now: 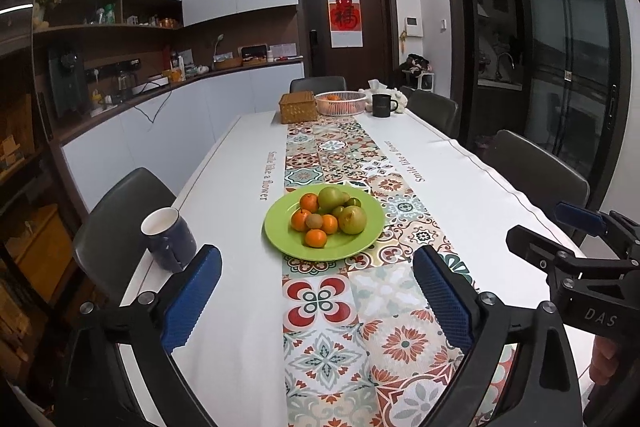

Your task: Organize fruits

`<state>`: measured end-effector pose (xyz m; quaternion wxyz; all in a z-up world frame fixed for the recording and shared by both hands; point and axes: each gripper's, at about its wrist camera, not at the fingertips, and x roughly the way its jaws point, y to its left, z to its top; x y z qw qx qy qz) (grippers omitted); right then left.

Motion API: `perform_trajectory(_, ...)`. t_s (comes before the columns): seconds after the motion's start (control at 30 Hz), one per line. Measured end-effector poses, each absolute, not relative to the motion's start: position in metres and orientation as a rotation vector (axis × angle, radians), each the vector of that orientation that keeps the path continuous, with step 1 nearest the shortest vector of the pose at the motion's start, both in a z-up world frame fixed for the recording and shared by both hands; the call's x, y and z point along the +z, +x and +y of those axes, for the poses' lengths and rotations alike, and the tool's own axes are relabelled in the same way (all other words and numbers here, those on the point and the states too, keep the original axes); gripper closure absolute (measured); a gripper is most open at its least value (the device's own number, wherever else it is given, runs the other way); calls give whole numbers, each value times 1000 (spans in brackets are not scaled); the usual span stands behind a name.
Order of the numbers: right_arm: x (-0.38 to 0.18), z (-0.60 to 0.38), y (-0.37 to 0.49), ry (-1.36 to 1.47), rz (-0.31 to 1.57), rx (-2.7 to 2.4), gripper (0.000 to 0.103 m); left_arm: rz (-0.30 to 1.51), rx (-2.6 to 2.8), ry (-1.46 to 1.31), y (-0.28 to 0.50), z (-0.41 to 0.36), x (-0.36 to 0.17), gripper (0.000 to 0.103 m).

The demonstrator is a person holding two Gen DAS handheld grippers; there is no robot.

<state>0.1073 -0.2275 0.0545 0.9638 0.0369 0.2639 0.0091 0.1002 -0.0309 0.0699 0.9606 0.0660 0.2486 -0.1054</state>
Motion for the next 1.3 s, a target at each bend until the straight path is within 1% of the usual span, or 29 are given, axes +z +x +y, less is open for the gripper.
perform_trajectory(0.33, 59, -225, 102, 67, 519, 16, 18, 495, -203, 118, 93, -26, 73, 0)
perform_trajectory(1.3, 55, -222, 100, 52, 527, 19, 18, 500, -176, 122, 92, -22, 67, 0)
